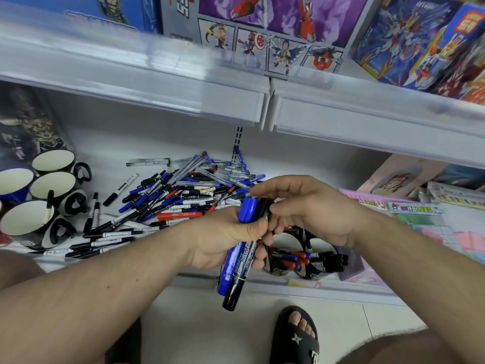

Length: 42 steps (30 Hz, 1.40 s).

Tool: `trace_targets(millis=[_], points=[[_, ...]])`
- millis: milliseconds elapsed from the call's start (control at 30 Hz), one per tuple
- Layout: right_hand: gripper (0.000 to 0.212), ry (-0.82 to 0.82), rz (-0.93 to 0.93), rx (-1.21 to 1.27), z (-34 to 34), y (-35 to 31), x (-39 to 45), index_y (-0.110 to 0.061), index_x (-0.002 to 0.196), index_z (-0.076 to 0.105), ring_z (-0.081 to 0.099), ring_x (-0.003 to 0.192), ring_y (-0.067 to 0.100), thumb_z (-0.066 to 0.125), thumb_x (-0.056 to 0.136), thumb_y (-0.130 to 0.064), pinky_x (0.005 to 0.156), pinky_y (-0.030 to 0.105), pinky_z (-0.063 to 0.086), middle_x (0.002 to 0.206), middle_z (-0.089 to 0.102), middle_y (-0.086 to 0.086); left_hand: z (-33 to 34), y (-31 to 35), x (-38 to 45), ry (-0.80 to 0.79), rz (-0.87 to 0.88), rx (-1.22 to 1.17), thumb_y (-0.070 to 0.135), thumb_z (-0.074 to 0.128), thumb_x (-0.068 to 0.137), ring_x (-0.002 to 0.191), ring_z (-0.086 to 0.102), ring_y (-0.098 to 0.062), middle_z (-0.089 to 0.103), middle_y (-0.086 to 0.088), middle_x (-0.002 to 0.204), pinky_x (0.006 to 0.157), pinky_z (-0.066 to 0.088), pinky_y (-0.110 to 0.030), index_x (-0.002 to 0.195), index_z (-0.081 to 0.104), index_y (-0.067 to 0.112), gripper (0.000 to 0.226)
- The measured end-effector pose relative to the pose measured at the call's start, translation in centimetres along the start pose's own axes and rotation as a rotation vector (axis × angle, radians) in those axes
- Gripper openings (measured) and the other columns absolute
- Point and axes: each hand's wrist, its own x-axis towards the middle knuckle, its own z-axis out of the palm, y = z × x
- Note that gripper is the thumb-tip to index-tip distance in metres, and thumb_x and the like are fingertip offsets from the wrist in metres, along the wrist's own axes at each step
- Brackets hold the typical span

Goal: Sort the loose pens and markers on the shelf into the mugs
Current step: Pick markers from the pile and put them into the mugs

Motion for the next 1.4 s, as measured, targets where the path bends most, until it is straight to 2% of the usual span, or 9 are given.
trace_targets(millis=[167,333,533,633,767,833,1000,1200,1400], points=[[0.033,0.084,0.089,0.05,-0.1,0.1,0.4,0.001,0.118,0.063,0.058,0.057,0.023,0.042,0.094,0.008,0.057,0.03,0.048,0.093,0.065,0.026,0.2,-0.3,0.4,0.034,-0.05,-0.036,0.056,0.093,0.029,0.057,0.062,-0.01,0.064,0.001,0.069,0.06,0.057,-0.027,0.068,0.074,0.023,0.054],[0.029,0.091,0.152,-0.369,0.5,0.4,-0.1,-0.018,0.125,0.061,0.061,0.058,0.02,0.056,0.098,-0.025,0.055,0.033,0.05,0.082,0.07,0.002,1.4,-0.5,1.5,0.179,-0.122,0.197,0.015,0.077,0.078,0.059,0.061,-0.011,0.065,-0.001,0.077,0.066,0.055,-0.031,0.094,0.07,0.011,0.018],[0.018,0.15,0.063,-0.688,-1.5,1.8,-0.3,-0.023,0.109,0.069,0.058,0.05,-0.001,0.063,0.094,-0.016,0.052,0.012,0.043,0.087,0.072,0.005,1.9,-0.9,3.5,0.295,-0.083,0.472,0.013,0.081,0.077,0.089,0.068,-0.014,0.073,0.003,0.08,0.092,0.052,-0.025,0.092,0.071,0.026,0.022],[0.014,0.439,0.047,-0.659,-6.3,1.3,-1.8,-0.018,0.106,0.069,0.055,0.042,0.008,0.061,0.095,-0.013,0.046,0.021,0.043,0.061,0.063,0.003,1.5,-0.8,4.6,0.443,-0.106,0.471,0.026,0.087,0.07,0.106,0.063,-0.014,0.065,0.009,0.108,0.097,0.048,-0.031,0.135,0.053,0.023,0.074],[0.018,0.908,0.105,-0.809,-13.8,3.5,-4.8,-0.012,0.108,0.069,0.059,0.04,0.007,0.057,0.095,-0.013,0.05,0.025,0.045,0.062,0.065,0.002,1.1,-0.6,5.1,0.572,-0.09,0.538,0.028,0.081,0.078,0.096,0.058,-0.005,0.055,0.009,0.115,0.061,0.04,-0.01,0.146,0.039,0.019,0.08],[0.022,0.99,0.213,-0.821,-15.8,5.8,-5.4,-0.012,0.113,0.068,0.063,0.044,0.007,0.054,0.096,-0.014,0.052,0.025,0.049,0.073,0.069,0.006,1.1,-0.8,5.4,0.55,-0.1,0.559,0.028,0.079,0.081,0.094,0.057,-0.002,0.057,0.008,0.118,0.065,0.041,-0.012,0.146,0.038,0.019,0.078],[0.025,0.985,0.294,-0.933,-17.1,9.9,-4.2,-0.011,0.117,0.066,0.066,0.079,0.034,0.051,0.098,-0.019,0.073,0.044,0.057,0.094,0.069,0.016,1.3,-1.1,5.9,0.513,-0.124,0.591,0.029,0.078,0.081,0.104,0.06,-0.008,0.063,0.012,0.114,0.09,0.042,-0.027,0.143,0.043,0.021,0.071],[0.037,0.927,0.31,-1.019,-17.2,12.1,-0.4,-0.014,0.136,0.056,0.059,0.11,0.035,0.048,0.101,-0.02,0.091,0.034,0.047,0.125,0.065,0.018,0.7,-1.1,6.2,0.518,-0.127,0.572,0.027,0.078,0.081,0.101,0.061,-0.007,0.065,0.013,0.108,0.094,0.047,-0.03,0.14,0.046,0.023,0.067],[0.039,0.719,0.33,-1.105,-16.4,14.6,2.3,-0.021,0.14,0.054,0.06,0.088,0.027,0.045,0.102,-0.018,0.08,0.029,0.047,0.118,0.065,0.016,-0.1,-1.1,6.0,0.519,-0.142,0.57,0.027,0.078,0.081,0.098,0.062,-0.006,0.066,0.013,0.106,0.091,0.049,-0.03,0.136,0.047,0.024,0.063]])
